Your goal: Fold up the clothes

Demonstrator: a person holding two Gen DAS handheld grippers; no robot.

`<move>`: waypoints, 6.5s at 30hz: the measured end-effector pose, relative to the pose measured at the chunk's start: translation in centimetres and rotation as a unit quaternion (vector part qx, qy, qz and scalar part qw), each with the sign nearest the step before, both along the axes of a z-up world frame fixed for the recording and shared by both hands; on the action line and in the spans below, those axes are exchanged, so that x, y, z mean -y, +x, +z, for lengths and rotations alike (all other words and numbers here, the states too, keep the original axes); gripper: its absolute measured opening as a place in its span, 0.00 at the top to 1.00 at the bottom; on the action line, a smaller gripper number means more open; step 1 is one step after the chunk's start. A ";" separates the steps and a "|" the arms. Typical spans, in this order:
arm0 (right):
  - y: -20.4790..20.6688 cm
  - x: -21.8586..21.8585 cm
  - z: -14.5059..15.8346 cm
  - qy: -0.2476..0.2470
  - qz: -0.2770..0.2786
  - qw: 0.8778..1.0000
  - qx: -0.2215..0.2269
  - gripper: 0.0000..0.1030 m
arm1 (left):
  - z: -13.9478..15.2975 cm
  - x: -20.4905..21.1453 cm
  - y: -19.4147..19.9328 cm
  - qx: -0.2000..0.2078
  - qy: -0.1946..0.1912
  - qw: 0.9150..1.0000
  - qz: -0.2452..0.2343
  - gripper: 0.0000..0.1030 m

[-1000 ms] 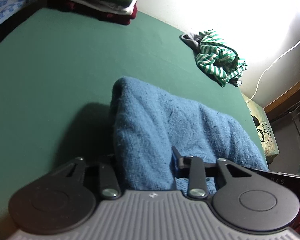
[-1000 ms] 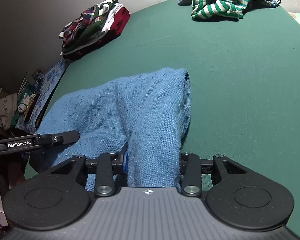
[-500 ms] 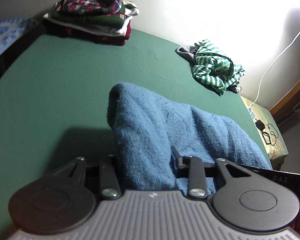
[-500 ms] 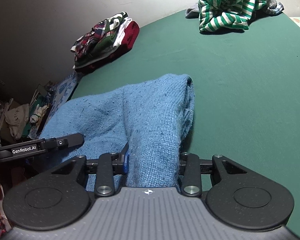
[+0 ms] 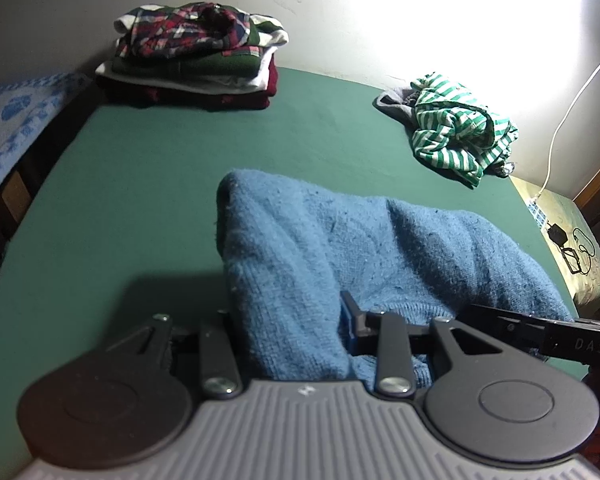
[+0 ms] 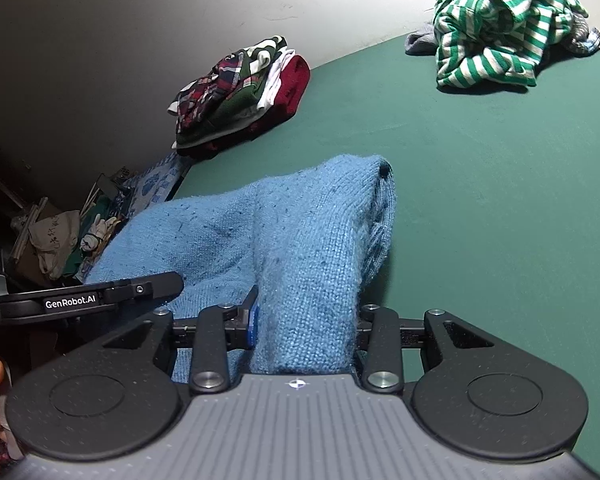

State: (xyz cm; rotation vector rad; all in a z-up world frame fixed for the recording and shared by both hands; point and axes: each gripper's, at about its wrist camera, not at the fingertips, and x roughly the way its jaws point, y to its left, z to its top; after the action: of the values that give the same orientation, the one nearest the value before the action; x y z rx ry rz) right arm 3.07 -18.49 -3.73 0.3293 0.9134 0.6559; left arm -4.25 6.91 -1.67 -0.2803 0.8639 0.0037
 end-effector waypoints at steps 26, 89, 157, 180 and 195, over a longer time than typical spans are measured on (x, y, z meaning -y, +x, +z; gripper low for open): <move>0.5 -11.5 4.6 -0.002 -0.102 0.994 0.024 0.63 | 4.2 -11.3 5.6 0.020 0.039 0.996 -0.079 0.66; 23.9 -26.6 7.6 -0.007 -0.058 0.988 0.140 0.63 | 8.2 -22.1 33.2 0.065 0.168 0.983 0.041 0.48; 23.9 -30.7 10.1 -0.106 -0.100 0.963 0.229 0.82 | 9.1 -15.9 41.0 0.104 0.154 0.972 0.146 0.40; 14.6 -30.9 17.6 -0.179 -0.093 0.936 0.287 0.64 | 15.4 -8.2 38.0 0.129 0.225 0.958 0.122 0.05; 3.0 -23.4 17.7 -0.183 -0.090 0.952 0.229 0.37 | 15.9 -16.1 20.3 0.097 0.205 0.967 0.116 0.01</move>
State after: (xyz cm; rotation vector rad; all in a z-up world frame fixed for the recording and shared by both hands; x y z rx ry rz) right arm 6.05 4.91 14.02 -0.0735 0.5342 0.3594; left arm 16.08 22.98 14.27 0.0095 0.6133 0.3635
